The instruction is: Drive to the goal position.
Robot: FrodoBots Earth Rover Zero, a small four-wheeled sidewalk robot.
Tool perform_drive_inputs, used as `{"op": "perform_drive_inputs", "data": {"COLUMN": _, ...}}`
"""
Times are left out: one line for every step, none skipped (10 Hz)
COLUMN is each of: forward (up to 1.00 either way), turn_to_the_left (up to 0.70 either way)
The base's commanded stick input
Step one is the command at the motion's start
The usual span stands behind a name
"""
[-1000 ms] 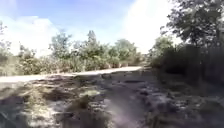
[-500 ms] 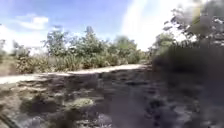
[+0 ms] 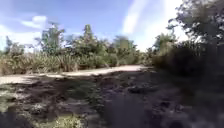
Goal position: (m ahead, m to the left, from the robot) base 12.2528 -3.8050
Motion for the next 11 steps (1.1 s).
{"op": "perform_drive_inputs", "data": {"forward": 0.85, "turn_to_the_left": 0.0}}
{"op": "perform_drive_inputs", "data": {"forward": 0.85, "turn_to_the_left": 0.0}}
{"op": "perform_drive_inputs", "data": {"forward": 0.85, "turn_to_the_left": 0.0}}
{"op": "perform_drive_inputs", "data": {"forward": 0.85, "turn_to_the_left": 0.0}}
{"op": "perform_drive_inputs", "data": {"forward": 0.85, "turn_to_the_left": 0.0}}
{"op": "perform_drive_inputs", "data": {"forward": 0.85, "turn_to_the_left": 0.0}}
{"op": "perform_drive_inputs", "data": {"forward": 0.85, "turn_to_the_left": 0.0}}
{"op": "perform_drive_inputs", "data": {"forward": 0.85, "turn_to_the_left": 0.0}}
{"op": "perform_drive_inputs", "data": {"forward": 0.85, "turn_to_the_left": 0.0}}
{"op": "perform_drive_inputs", "data": {"forward": 0.85, "turn_to_the_left": 0.0}}
{"op": "perform_drive_inputs", "data": {"forward": 0.85, "turn_to_the_left": 0.0}}
